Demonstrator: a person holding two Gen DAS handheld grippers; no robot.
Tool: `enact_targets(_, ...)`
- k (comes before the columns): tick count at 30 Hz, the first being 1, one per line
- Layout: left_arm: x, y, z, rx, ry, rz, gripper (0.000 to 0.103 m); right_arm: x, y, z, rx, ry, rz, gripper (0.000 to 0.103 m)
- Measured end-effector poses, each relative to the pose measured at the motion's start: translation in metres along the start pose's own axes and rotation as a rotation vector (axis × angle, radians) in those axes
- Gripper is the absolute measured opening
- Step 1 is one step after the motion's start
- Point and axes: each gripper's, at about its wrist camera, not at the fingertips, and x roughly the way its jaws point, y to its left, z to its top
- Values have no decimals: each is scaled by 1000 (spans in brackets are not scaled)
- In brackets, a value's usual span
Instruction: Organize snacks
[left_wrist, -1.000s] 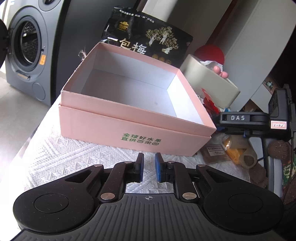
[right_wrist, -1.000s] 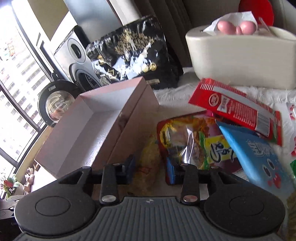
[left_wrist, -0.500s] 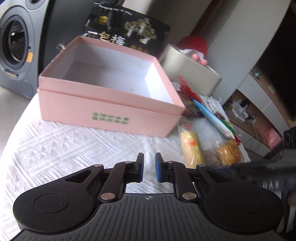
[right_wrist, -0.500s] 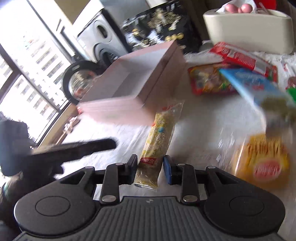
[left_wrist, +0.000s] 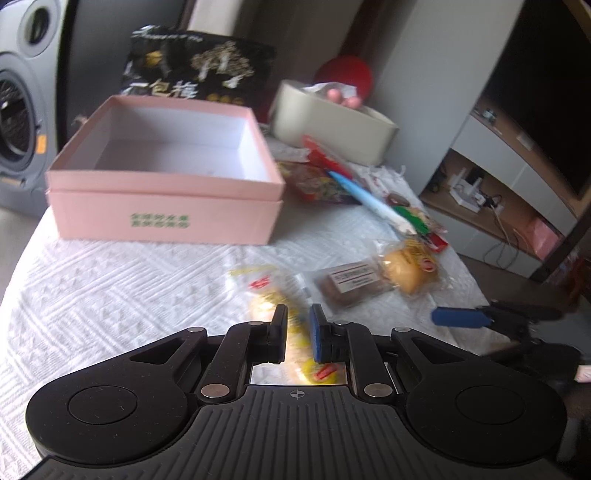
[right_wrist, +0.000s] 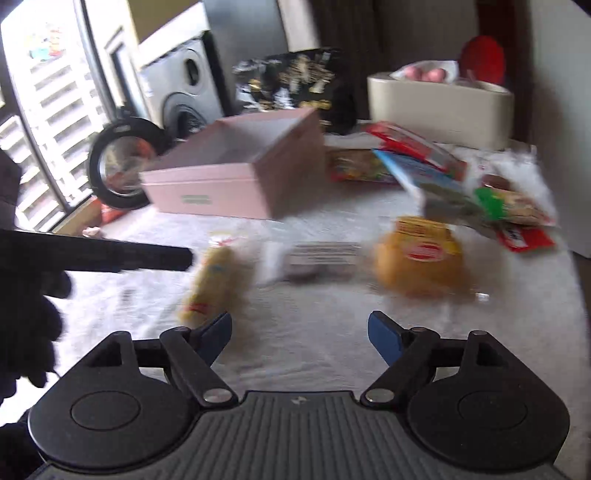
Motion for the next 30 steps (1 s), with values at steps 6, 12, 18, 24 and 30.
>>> enact_targets(6, 7, -17, 0, 58, 16, -14, 15, 29, -35, 28, -9, -82, -114, 81)
enact_targets(12, 5, -30, -10, 170, -4, 14, 15, 59, -13, 43, -45, -65, -60, 85)
enact_targets(18, 9, -31, -19, 232, 9, 53, 10, 89, 24, 50, -271, -51, -142, 87)
enact_targets(24, 4, -13, -5, 131, -17, 36, 11, 64, 25, 34, -328, -7, -108, 87)
enact_targets(30, 26, -11, 22, 59, -37, -70, 11, 32, 3, 6, -253, -15, -227, 90)
